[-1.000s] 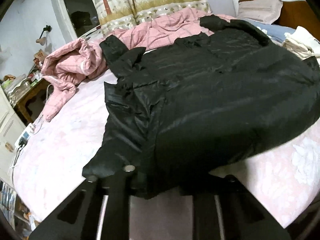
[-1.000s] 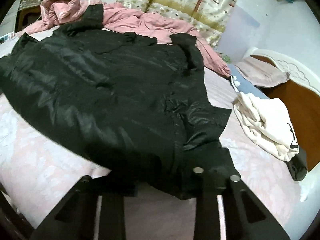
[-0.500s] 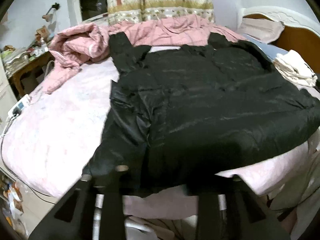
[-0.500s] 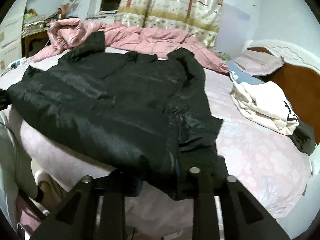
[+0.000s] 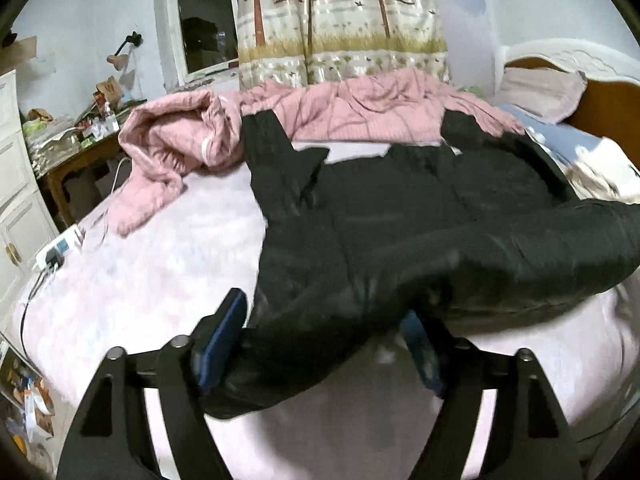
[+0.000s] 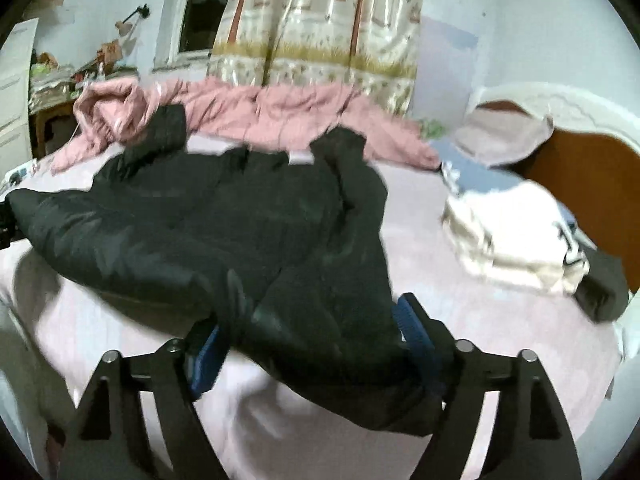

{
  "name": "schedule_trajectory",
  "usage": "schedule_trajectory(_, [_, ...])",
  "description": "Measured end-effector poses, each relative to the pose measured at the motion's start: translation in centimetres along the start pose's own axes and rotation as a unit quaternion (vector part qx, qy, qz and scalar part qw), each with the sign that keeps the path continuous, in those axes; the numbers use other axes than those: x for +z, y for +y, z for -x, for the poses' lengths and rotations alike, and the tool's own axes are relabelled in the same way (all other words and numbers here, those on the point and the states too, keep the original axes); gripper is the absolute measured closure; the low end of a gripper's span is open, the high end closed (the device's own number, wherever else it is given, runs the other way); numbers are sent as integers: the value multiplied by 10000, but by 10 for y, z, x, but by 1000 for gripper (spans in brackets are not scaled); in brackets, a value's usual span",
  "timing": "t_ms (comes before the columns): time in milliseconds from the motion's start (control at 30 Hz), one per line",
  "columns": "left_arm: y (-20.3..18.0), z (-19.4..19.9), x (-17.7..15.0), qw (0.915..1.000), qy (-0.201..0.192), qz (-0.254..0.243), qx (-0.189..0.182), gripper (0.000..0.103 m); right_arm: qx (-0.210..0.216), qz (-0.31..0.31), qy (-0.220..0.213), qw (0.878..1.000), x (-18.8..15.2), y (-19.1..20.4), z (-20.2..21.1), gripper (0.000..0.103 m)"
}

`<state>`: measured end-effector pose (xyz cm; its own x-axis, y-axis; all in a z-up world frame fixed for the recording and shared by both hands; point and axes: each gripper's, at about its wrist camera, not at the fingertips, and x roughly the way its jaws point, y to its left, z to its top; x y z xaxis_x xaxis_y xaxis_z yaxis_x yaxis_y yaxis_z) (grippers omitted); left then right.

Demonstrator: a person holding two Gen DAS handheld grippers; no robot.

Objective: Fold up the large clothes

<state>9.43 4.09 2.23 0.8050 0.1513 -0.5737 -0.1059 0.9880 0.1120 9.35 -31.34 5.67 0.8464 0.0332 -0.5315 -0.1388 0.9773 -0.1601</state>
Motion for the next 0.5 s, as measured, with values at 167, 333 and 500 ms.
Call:
schedule_trajectory(167, [-2,-54,39,9998,170,18,88,22,-218,-176,53,9996,41,-9,-48,16])
schedule_trajectory(333, [-1,-103,33,9990,353,234,124,22,-182,-752,269,9966,51,-16,-89,15])
schedule_trajectory(500, [9,-134,16,9972,600,442,-17,21,-542,-610,215,9964,28,-22,-123,15])
